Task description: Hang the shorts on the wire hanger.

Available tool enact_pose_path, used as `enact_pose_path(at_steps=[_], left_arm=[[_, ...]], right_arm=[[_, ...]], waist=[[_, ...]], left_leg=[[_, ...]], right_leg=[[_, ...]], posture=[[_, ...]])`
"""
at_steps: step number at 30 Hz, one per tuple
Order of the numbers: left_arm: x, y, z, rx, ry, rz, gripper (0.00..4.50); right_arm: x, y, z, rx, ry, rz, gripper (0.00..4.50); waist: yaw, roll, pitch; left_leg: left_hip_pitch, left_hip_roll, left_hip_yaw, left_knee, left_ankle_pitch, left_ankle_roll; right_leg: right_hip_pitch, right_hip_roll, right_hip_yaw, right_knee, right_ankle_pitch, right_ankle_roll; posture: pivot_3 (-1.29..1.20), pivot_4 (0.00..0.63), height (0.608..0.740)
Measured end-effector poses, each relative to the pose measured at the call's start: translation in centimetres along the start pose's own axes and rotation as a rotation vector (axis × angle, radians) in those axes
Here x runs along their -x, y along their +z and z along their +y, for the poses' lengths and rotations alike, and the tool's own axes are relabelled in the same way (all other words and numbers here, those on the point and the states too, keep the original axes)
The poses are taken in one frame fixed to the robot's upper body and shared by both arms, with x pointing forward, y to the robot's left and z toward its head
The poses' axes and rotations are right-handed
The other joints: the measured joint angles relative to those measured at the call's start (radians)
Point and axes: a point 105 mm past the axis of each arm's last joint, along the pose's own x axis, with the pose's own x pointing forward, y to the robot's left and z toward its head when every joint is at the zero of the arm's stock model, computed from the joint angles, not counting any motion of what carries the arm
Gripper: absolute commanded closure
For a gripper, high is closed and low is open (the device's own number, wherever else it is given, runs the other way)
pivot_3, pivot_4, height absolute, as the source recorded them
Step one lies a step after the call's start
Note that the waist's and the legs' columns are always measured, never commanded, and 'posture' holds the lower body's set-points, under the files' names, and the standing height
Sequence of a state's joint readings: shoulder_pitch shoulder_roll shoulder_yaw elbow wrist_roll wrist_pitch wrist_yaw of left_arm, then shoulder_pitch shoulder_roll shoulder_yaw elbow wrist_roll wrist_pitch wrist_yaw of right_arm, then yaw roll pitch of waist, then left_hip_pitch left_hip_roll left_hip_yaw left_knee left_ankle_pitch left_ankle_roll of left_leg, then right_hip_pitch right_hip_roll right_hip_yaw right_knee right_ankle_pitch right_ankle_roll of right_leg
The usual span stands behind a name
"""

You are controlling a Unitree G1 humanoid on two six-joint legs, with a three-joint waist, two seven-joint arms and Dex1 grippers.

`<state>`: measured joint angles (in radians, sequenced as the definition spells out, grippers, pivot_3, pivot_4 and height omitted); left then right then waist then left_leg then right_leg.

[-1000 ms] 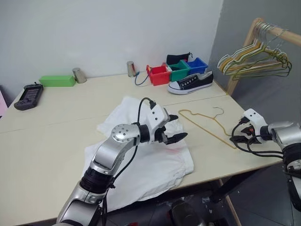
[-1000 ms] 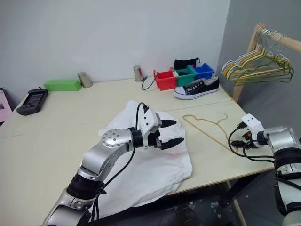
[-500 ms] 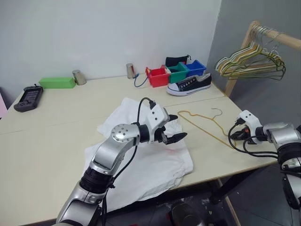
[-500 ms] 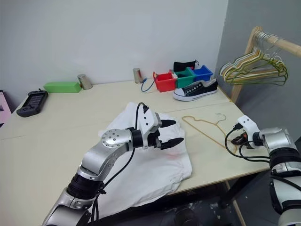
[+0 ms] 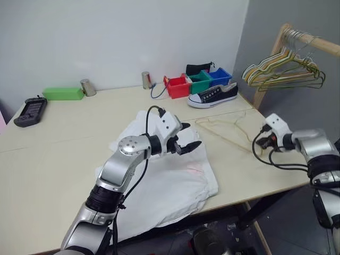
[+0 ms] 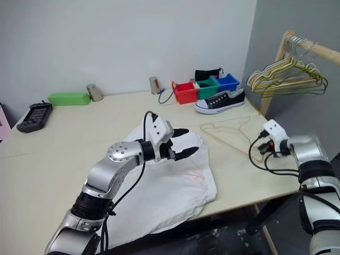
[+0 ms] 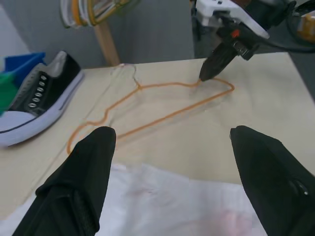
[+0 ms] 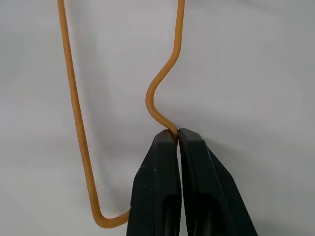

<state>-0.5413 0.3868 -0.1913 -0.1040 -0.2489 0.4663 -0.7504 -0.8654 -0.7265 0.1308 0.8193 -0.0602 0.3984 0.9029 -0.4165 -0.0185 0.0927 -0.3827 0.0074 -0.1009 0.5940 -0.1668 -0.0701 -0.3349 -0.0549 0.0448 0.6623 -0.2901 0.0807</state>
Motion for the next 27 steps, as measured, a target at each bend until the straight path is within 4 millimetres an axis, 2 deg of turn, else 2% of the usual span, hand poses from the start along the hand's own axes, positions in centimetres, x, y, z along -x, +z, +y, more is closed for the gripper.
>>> enact_pose_path(at_steps=[2,4,7,10,15,20,23,27], left_arm=[[0.5,0.2,1.6,0.001,0.049,-0.004,0.54],[1.4,0.5,3.6,0.001,0.114,-0.003,0.54],[2.8,1.5,6.3,-0.016,0.18,-0.013,0.54],[4.8,1.8,8.0,-0.034,0.2,0.001,0.54],[7.7,1.5,8.5,-0.042,0.106,0.074,0.54],[8.7,0.9,8.1,-0.002,0.001,0.107,0.54],[8.9,0.6,8.9,0.015,0.012,0.111,0.54],[8.8,1.7,9.2,0.006,-0.009,0.091,0.54]], right_arm=[[0.3,2.6,-0.4,0.093,-0.057,-0.081,4.47],[0.2,4.7,0.1,0.217,-0.091,-0.145,4.47],[-0.4,5.9,1.2,0.397,-0.13,-0.197,4.47],[-0.6,6.5,1.8,0.555,-0.17,-0.233,4.47],[0.5,8.9,1.9,0.807,-0.308,-0.356,4.47],[2.7,13.1,3.2,1.052,-0.426,-0.574,4.47],[3.1,13.8,4.5,1.14,-0.422,-0.652,4.47],[3.2,13.9,5.7,1.227,-0.403,-0.692,4.47]], waist=[[0.001,0.0,0.0],[0.0,0.0,0.0],[0.004,0.0,0.0],[0.006,0.0,0.0],[0.007,0.001,0.0],[0.008,0.001,0.0],[0.01,0.0,0.0],[0.01,0.0,0.0]], left_leg=[[0.0,0.0,0.0,-0.001,0.0,0.0],[-0.001,0.0,0.0,-0.001,0.0,0.0],[-0.003,0.0,-0.001,-0.002,0.0,0.0],[-0.007,0.0,0.0,-0.002,0.0,0.0],[-0.012,0.0,0.0,-0.002,0.0,0.0],[-0.011,0.0,-0.002,-0.001,0.0,0.0],[-0.011,0.0,-0.002,-0.001,0.0,0.0],[-0.011,-0.001,-0.002,-0.001,0.0,0.0]], right_leg=[[0.0,0.0,0.0,0.0,0.0,0.0],[-0.001,0.0,0.0,0.0,0.0,0.0],[-0.002,0.0,-0.001,-0.001,0.0,0.0],[-0.006,0.0,0.0,-0.001,0.0,0.0],[-0.012,0.0,0.0,0.001,0.0,0.0],[-0.01,0.0,-0.001,0.001,0.0,0.0],[-0.01,0.0,-0.002,0.001,0.0,0.0],[-0.01,0.0,-0.001,0.001,0.0,0.0]], posture=[[-0.29,0.0,0.74],[-0.29,0.0,0.74],[-0.28,0.0,0.74],[-0.28,0.0,0.74],[-0.27,0.0,0.74],[-0.28,0.0,0.74],[-0.29,0.0,0.74],[-0.3,0.0,0.74]])
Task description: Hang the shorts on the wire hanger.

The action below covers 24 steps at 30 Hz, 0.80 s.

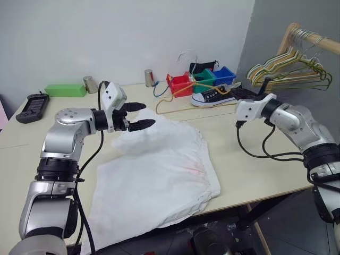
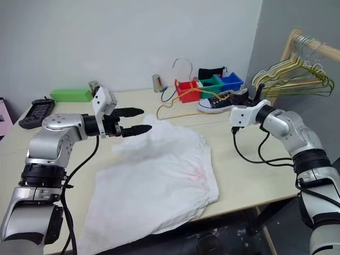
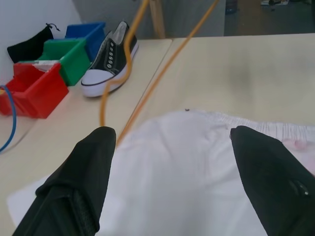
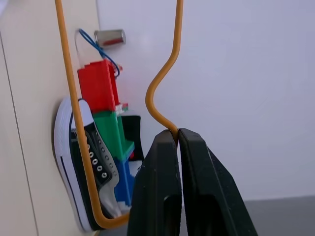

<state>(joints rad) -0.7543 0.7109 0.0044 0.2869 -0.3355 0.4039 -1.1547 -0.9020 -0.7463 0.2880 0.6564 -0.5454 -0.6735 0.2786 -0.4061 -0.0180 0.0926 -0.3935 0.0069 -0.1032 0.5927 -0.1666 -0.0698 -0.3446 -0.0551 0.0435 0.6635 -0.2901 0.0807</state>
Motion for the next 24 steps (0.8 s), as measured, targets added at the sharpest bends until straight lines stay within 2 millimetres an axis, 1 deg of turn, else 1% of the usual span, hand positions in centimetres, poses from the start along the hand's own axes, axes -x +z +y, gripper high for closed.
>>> enact_pose_path(at_steps=[3,7,13,16,24], left_arm=[[0.0,0.5,-0.2,-0.003,-0.037,-0.011,0.54],[0.2,0.3,0.3,-0.025,-0.045,0.003,0.54],[0.0,-1.3,0.7,-0.063,-0.058,0.076,0.54],[0.0,-1.5,0.9,-0.079,-0.06,0.091,0.54],[-0.7,-2.4,0.4,-0.092,-0.099,0.133,0.54]], right_arm=[[0.1,0.1,0.1,0.025,0.009,-0.007,4.47],[0.1,0.5,0.1,0.038,0.002,-0.029,4.47],[-0.2,2.7,-0.9,0.088,-0.024,-0.117,4.47],[-0.3,3.6,-1.2,0.111,-0.028,-0.149,4.47],[-0.6,5.6,-1.9,0.134,-0.05,-0.213,4.47]], waist=[[-0.001,0.0,0.0],[-0.003,0.0,0.0],[-0.007,0.0,0.0],[-0.007,0.0,0.0],[-0.007,0.0,0.0]], left_leg=[[0.0,0.0,0.0,0.0,0.0,0.0],[0.001,0.0,0.0,0.0,0.0,0.0],[0.002,0.0,0.0,0.0,0.0,0.0],[0.002,0.0,0.0,0.0,0.0,0.0],[0.002,0.0,0.0,0.0,0.0,0.0]], right_leg=[[0.0,0.0,0.0,0.0,0.0,0.0],[0.0,0.0,0.0,0.001,0.0,0.0],[0.001,0.0,0.0,0.002,0.0,0.0],[0.001,0.0,0.0,0.002,0.0,0.0],[0.001,0.0,0.0,0.002,0.0,0.0]], posture=[[-0.3,0.0,0.74],[-0.31,0.0,0.74],[-0.32,0.0,0.74],[-0.32,0.0,0.74],[-0.33,0.0,0.74]])
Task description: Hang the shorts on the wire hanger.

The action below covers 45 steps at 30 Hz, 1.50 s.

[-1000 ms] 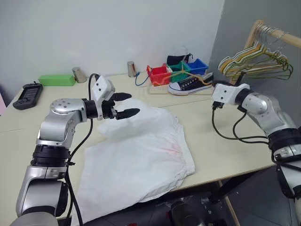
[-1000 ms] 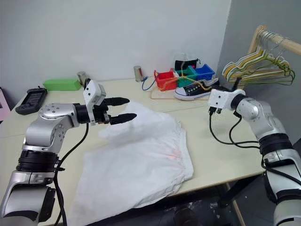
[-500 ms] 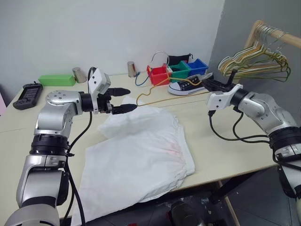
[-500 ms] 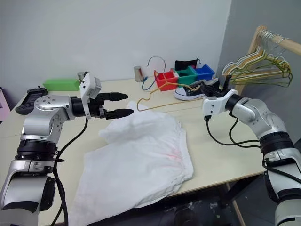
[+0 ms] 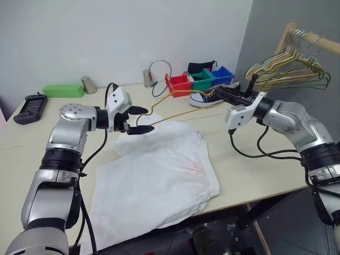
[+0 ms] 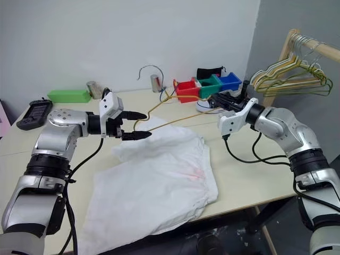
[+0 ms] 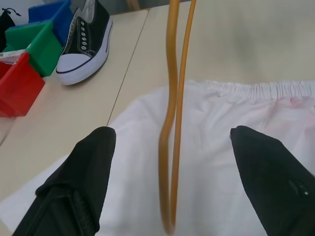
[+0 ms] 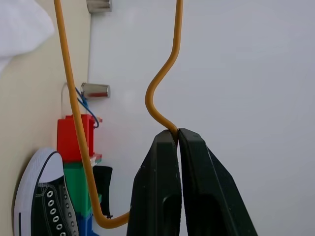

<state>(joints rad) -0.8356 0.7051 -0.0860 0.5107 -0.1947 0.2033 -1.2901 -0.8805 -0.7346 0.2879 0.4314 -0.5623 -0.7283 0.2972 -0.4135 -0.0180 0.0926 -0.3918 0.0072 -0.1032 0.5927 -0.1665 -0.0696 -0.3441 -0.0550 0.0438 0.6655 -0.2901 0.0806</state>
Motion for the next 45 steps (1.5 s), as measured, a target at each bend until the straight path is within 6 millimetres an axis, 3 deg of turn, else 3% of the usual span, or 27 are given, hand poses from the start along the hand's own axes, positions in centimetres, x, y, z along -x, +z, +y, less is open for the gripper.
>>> enact_pose_path(at_steps=[8,12,21,27,36,40,45], left_arm=[[-0.7,-0.4,-0.5,-0.026,-0.031,0.031,0.54],[-0.7,-0.9,-0.4,-0.037,-0.018,0.055,1.11],[-0.8,-1.4,-0.3,-0.03,-0.008,0.069,3.31],[-0.9,-1.4,-0.3,-0.032,-0.009,0.067,4.42],[-1.0,-1.4,-0.3,-0.042,-0.01,0.067,4.49],[-1.0,-1.4,-0.1,-0.066,0.014,0.079,4.5],[-1.0,-1.6,0.8,-0.159,0.094,0.115,4.5]], right_arm=[[-0.4,0.7,-0.6,0.003,-0.021,-0.018,4.47],[-0.4,0.9,-1.0,0.0,-0.034,-0.021,4.5],[-0.5,0.8,-1.1,-0.002,-0.028,-0.014,4.5],[-0.5,0.8,-1.0,-0.005,-0.026,-0.014,4.5],[-0.6,0.8,-0.9,-0.021,-0.021,-0.007,4.5],[-0.7,0.7,-0.6,-0.072,0.011,-0.001,3.66],[-0.2,0.4,1.8,-0.268,0.103,0.021,2.44]], waist=[[0.0,0.0,0.0],[0.0,0.0,0.0],[0.0,0.0,0.0],[0.0,0.0,0.0],[-0.001,0.0,0.0],[-0.001,0.0,0.0],[0.0,0.0,0.0]], left_leg=[[0.0,0.0,0.0,0.0,0.0,0.0],[0.0,0.0,0.0,0.0,0.0,0.0],[0.0,0.0,0.0,0.0,0.0,0.0],[0.0,0.0,0.0,0.0,0.0,0.0],[0.0,0.0,0.0,0.0,0.0,0.0],[0.0,0.0,0.0,0.0,0.0,0.0],[0.0,0.0,-0.001,0.001,0.0,0.0]], right_leg=[[0.0,0.0,0.0,0.0,0.0,0.0],[0.0,0.0,0.0,0.0,0.0,0.0],[0.0,0.0,0.0,0.001,0.0,0.0],[0.0,0.0,0.0,0.001,0.0,0.0],[0.0,0.0,0.0,0.001,0.0,0.0],[0.0,0.0,0.0,0.001,0.0,0.0],[0.001,0.0,-0.001,0.001,0.0,0.0]], posture=[[-0.33,0.0,0.74],[-0.33,0.0,0.74],[-0.33,0.004,0.74],[-0.33,0.002,0.74],[-0.34,0.003,0.74],[-0.34,0.009,0.74],[-0.34,0.014,0.74]])
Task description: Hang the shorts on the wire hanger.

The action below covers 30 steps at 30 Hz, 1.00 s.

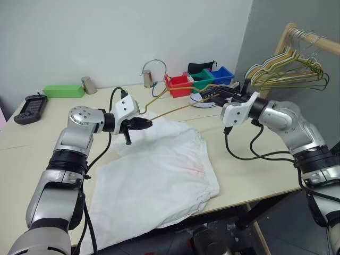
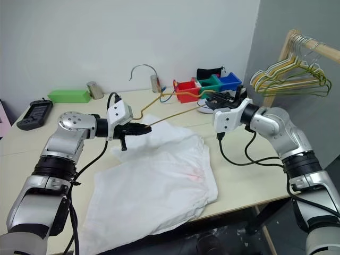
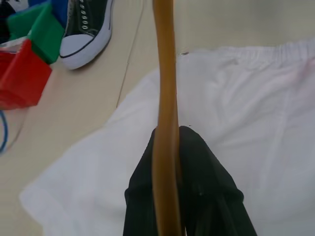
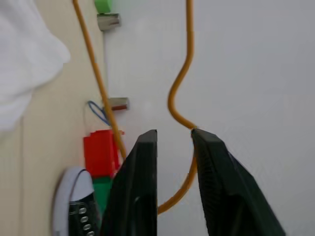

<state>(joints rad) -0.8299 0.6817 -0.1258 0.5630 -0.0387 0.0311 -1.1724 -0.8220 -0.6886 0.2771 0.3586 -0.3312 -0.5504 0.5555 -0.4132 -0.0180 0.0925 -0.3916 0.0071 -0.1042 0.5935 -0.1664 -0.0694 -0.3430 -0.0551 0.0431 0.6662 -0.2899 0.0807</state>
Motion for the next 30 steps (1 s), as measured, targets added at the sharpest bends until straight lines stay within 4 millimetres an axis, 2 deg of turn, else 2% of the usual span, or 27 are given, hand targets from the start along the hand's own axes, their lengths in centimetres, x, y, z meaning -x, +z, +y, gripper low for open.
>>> enact_pose_path(at_steps=[3,9,12,18,21,26,30], left_arm=[[-0.1,-0.4,0.7,-0.096,0.07,0.039,4.5],[-0.3,-1.9,-0.1,-0.291,0.082,0.138,4.5],[-0.5,-2.2,-0.8,-0.363,0.071,0.161,4.5],[-0.9,-0.6,-0.5,-0.467,0.11,0.146,4.5],[-1.4,0.1,-0.9,-0.545,0.105,0.154,4.5],[-1.5,0.7,-1.0,-0.593,0.107,0.146,4.5],[-1.7,1.8,-1.2,-0.639,0.117,0.122,4.5]], right_arm=[[0.4,-0.6,1.0,-0.119,0.065,0.04,1.78],[0.9,-1.1,-0.1,-0.216,0.081,0.115,0.27],[1.1,-1.9,0.4,-0.295,0.121,0.166,0.27],[1.3,-2.0,2.0,-0.346,0.239,0.201,0.27],[1.6,-2.3,3.4,-0.384,0.311,0.223,0.27],[1.6,-2.4,3.6,-0.391,0.32,0.238,0.27],[1.2,-2.9,4.5,-0.375,0.339,0.265,0.27]], waist=[[-0.001,0.0,0.0],[-0.002,0.0,0.0],[0.0,0.0,0.0],[0.001,0.0,0.0],[0.0,0.0,0.0],[0.0,0.0,0.0],[0.001,0.0,0.0]], left_leg=[[0.0,0.0,0.0,0.0,0.0,0.0],[0.0,0.001,0.0,0.0,0.0,0.0],[0.0,0.0,0.0,0.0,0.0,0.0],[-0.001,0.0,0.0,0.0,0.0,0.0],[-0.001,0.0,0.0,0.0,0.0,0.0],[0.0,0.0,0.0,0.0,0.0,0.0],[0.0,0.0,0.0,0.0,0.0,0.0]], right_leg=[[0.0,0.0,0.0,0.0,0.0,0.0],[-0.001,0.0,0.0,0.001,0.0,0.0],[-0.001,0.0,0.0,0.001,0.0,0.0],[-0.001,0.0,0.0,0.0,0.0,0.0],[-0.001,0.0,0.0,0.0,0.0,0.0],[-0.001,0.0,0.0,0.001,0.0,0.0],[-0.001,0.0,0.0,0.001,0.0,0.0]], posture=[[-0.34,0.018,0.74],[-0.34,0.025,0.74],[-0.34,0.026,0.74],[-0.32,0.032,0.74],[-0.31,0.029,0.74],[-0.31,0.025,0.74],[-0.31,0.02,0.74]])
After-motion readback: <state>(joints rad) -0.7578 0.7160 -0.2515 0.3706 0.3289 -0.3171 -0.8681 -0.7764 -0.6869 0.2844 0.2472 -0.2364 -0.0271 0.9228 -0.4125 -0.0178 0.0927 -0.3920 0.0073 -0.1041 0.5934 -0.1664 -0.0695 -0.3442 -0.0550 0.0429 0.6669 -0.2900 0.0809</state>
